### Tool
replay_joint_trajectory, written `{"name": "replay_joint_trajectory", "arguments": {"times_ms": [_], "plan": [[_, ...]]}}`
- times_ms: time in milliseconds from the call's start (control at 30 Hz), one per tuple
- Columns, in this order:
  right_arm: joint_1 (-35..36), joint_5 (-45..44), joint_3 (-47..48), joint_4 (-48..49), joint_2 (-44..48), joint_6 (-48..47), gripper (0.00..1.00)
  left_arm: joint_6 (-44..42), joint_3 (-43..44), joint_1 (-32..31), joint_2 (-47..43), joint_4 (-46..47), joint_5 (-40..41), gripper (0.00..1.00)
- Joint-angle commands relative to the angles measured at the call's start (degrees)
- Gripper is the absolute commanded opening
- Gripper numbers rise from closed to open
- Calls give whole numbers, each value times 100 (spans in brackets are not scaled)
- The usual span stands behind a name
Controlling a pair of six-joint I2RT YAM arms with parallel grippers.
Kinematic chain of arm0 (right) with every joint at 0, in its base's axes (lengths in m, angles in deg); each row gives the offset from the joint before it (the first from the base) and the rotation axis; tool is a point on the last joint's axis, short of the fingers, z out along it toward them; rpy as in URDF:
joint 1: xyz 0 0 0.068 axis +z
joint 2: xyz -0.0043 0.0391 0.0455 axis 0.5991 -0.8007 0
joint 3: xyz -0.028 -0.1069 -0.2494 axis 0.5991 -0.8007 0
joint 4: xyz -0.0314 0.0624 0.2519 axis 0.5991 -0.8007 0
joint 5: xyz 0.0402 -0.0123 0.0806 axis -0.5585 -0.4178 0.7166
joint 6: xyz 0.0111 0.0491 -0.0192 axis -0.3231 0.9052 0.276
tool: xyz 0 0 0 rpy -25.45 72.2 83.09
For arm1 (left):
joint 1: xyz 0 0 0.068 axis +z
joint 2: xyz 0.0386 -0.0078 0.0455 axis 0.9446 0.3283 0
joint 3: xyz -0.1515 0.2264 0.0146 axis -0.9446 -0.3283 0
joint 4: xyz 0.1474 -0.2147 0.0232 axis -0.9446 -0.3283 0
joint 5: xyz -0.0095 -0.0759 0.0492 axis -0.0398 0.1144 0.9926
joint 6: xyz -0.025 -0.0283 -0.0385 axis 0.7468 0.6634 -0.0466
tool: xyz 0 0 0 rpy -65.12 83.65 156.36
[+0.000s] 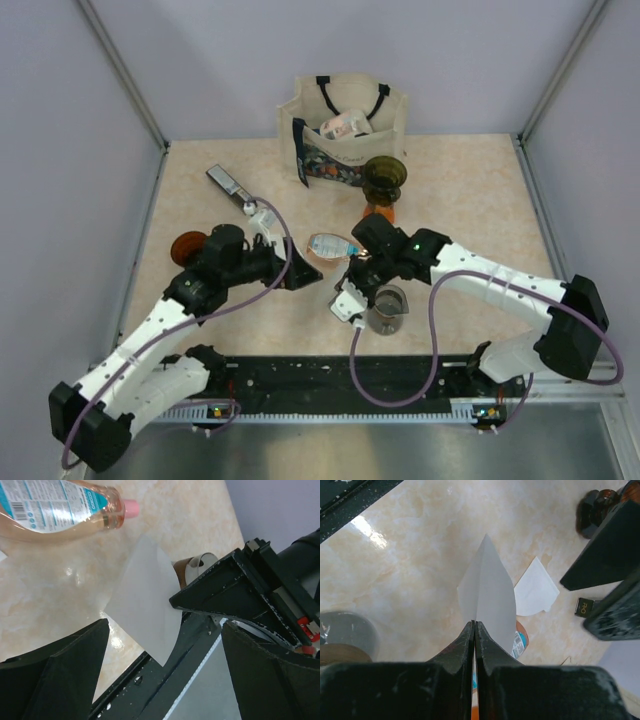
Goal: Place the coffee filter in the dripper
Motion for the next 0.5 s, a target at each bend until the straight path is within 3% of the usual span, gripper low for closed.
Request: {"name": "replay_joint_trajectory", "arguments": {"times_ms": [0,200,467], "plan": [[93,42,332,-326,-84,-341,0,-620,367,-553,489,21,426,99],[119,86,419,-449,-128,-367,0,-814,420,-826,875,-76,1136,96],[163,95,507,-467,-207,-341,0,-841,587,-1020,1359,38,1058,89]]}}
